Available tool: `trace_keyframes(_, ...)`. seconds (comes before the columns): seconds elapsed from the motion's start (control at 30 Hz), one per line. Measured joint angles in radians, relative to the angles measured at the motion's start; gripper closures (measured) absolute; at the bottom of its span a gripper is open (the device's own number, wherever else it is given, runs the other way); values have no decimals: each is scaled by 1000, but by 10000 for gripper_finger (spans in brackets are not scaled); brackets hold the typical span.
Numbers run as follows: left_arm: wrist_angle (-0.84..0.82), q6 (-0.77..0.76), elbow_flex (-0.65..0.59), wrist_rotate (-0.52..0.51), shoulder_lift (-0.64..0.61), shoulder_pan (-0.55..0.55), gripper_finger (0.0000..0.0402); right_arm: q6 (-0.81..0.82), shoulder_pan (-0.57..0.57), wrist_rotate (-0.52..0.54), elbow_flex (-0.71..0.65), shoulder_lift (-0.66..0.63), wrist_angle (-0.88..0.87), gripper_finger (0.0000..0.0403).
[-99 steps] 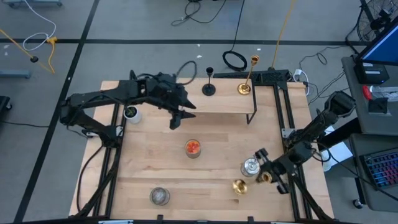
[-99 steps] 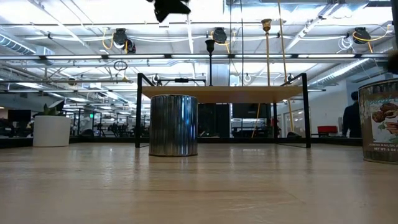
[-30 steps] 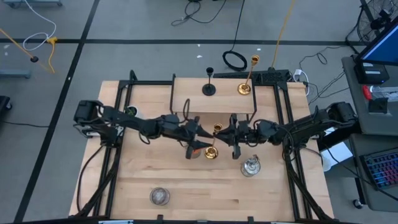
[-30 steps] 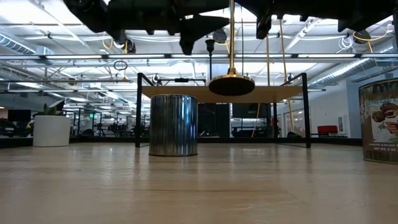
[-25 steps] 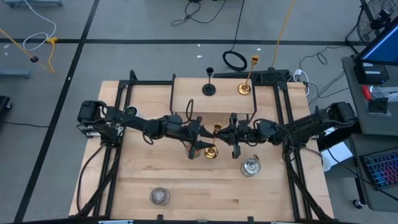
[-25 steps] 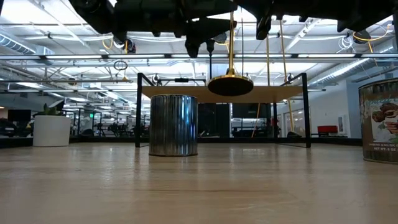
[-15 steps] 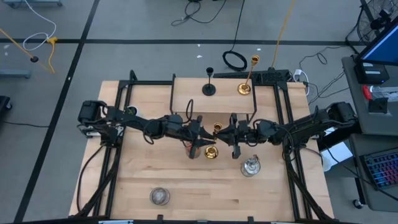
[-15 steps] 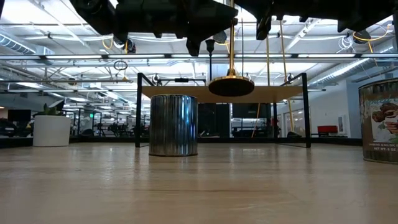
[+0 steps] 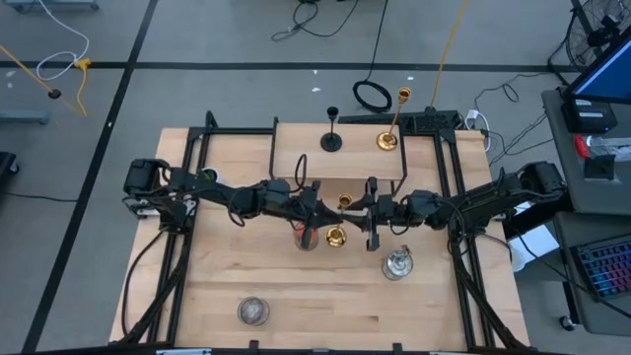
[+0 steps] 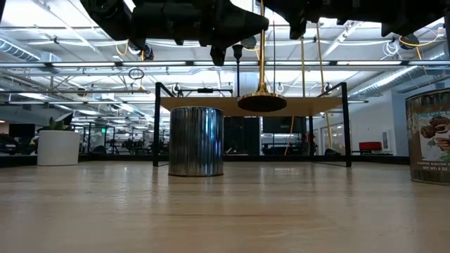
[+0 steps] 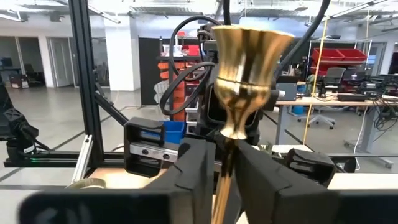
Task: Pick & Place candle stick holders
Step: Put the golden candle holder on the shelf
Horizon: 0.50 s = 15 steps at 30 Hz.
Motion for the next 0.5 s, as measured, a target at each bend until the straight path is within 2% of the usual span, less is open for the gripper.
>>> trace_keyframes(0.33, -10, -3, 0, 1, -4, 2, 389, -33, 21, -1, -8, -1, 2, 222)
trace_keyframes(0.5, -153, 1, -1, 15, -71, 0, 387, -87, 75, 36, -35, -7, 1, 196)
